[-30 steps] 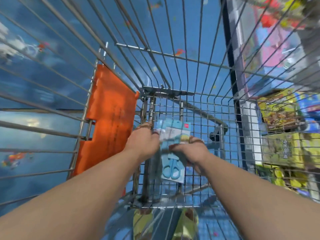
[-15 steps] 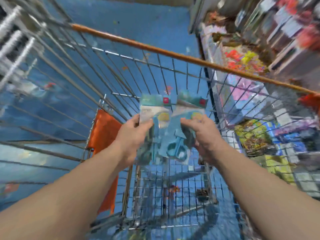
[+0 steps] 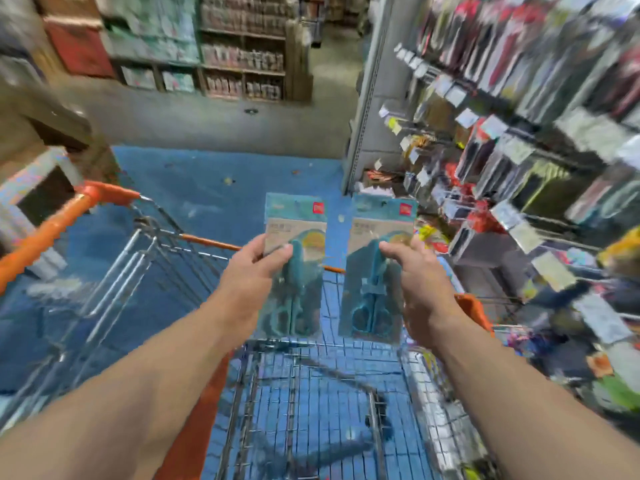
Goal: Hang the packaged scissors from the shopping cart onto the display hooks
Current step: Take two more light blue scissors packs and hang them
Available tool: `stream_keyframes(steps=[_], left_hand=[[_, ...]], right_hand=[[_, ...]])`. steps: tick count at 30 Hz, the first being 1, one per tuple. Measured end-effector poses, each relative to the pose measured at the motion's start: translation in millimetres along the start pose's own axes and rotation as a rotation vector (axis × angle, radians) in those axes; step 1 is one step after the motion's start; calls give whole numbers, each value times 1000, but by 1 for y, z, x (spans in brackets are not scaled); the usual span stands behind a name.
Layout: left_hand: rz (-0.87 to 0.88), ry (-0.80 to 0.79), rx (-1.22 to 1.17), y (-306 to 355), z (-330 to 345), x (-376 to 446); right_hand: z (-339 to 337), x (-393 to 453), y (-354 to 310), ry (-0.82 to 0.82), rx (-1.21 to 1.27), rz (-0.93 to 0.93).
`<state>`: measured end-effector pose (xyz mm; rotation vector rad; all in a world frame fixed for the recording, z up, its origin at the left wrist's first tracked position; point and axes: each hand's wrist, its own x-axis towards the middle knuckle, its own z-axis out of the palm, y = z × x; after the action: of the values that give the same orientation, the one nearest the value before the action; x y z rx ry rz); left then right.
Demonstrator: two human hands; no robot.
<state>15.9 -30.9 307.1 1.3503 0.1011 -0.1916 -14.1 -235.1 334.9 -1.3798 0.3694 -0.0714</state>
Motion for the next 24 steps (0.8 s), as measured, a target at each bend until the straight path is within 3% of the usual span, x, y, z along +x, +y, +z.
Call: stream_keyframes(steps=[12,24], left_hand=[[235,-181,-32,150,106,-52],[207,-625,-2,205,191,-164]], right_hand=[[-46,-85,-160,140,42,-318],[-112,-263,-224,499,13,-520]])
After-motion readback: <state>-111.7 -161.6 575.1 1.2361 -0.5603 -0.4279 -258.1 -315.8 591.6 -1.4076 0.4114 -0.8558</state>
